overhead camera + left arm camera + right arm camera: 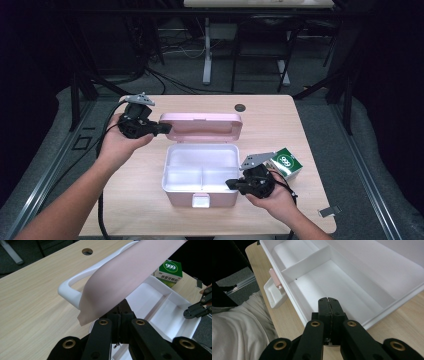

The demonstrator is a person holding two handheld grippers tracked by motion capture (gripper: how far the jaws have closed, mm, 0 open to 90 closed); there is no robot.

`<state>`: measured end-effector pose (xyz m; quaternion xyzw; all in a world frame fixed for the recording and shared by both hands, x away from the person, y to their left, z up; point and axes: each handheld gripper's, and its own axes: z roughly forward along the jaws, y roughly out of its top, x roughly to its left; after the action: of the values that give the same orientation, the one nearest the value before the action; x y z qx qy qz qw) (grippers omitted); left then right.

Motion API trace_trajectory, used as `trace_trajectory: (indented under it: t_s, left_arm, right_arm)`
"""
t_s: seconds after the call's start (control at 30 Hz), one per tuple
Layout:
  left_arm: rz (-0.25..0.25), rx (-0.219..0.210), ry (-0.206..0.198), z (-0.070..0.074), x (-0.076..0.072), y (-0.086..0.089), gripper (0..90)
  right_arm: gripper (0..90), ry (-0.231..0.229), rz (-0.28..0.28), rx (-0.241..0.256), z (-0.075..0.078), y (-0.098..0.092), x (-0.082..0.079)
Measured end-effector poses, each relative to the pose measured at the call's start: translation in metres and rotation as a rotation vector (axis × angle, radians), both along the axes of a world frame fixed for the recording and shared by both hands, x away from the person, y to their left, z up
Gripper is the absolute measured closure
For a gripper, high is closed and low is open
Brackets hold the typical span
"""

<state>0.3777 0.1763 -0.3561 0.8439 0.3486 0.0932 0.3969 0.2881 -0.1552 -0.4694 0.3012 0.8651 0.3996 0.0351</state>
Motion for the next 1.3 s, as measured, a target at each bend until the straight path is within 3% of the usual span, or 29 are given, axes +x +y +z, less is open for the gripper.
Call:
trace_trajectory:
  t_s: [1.03, 1.3]
  left_arm:
    - [0.068, -0.001, 0.013, -0.009, 0.024, 0.000, 84.2]
    - [0.066, 0.006, 0.015, -0.012, 0.026, -0.003, 71.9]
  right_arm:
    - [90.0, 0.001, 0.000, 0.010, -0.003, 0.002, 0.001]
    - [90.0, 0.004, -0.002, 0.015, -0.004, 0.002, 0.001]
